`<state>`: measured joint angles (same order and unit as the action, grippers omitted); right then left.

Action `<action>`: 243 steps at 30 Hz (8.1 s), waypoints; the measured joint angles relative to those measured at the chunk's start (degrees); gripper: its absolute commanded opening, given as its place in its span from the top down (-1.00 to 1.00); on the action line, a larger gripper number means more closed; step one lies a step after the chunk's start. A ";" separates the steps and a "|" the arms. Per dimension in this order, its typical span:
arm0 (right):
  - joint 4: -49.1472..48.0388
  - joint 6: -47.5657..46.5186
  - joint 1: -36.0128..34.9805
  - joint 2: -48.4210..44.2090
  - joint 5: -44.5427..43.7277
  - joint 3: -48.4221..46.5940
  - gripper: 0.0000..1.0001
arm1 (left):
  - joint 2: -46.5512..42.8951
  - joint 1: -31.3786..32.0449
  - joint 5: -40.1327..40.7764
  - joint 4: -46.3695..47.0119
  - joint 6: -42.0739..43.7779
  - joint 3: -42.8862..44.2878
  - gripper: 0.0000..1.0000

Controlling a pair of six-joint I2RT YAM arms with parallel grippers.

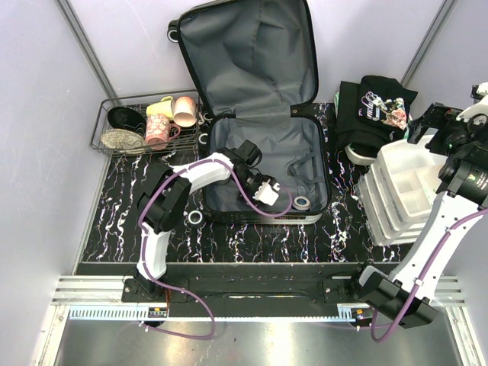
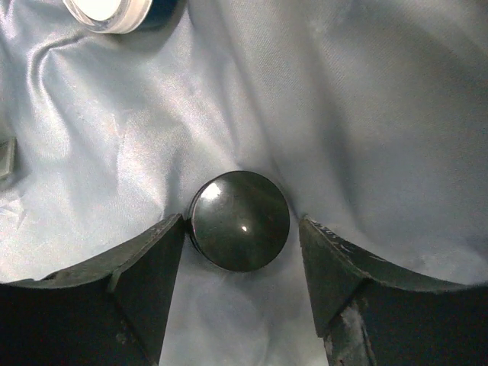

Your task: Open, take out, and arrange the luggage

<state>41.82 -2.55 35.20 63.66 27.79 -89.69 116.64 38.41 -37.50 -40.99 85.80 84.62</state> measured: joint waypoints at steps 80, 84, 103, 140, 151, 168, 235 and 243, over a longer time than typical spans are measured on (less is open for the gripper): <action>-13.40 -8.90 -49.75 37.00 1.55 7.56 -0.88 | -9.33 -15.69 -0.72 22.16 -74.25 -1.79 -0.98; -15.43 -8.17 -55.08 40.59 -1.79 5.38 -0.85 | -20.06 -20.35 -1.95 21.38 -76.17 -1.92 -0.98; -16.74 -7.89 -65.42 56.06 -18.80 -0.90 -0.59 | -29.38 -23.87 -2.36 17.92 -81.59 -5.92 -0.98; 6.51 -17.70 -49.29 26.36 -27.52 -12.48 0.49 | -25.33 -22.16 -8.85 18.67 -84.41 -2.14 -0.98; 12.26 -25.77 -27.36 18.84 -34.36 -9.40 0.56 | -22.10 -19.87 -10.36 19.04 -84.41 0.04 -0.98; 11.10 -37.22 -12.41 24.65 -30.64 -8.09 0.52 | -19.26 -18.40 -11.23 12.76 -81.44 6.60 -0.98; 19.67 -38.56 -56.02 41.40 -6.75 9.05 -0.65 | -19.96 -24.44 -10.05 2.14 -61.59 -0.48 -0.98; 13.14 -38.07 -59.10 43.12 -13.66 14.49 -0.58 | -19.96 -24.70 -9.09 1.49 -60.74 -0.48 -0.98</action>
<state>54.96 -40.62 -23.90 106.78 14.13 -75.20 96.68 13.72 -46.59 -39.51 25.06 84.14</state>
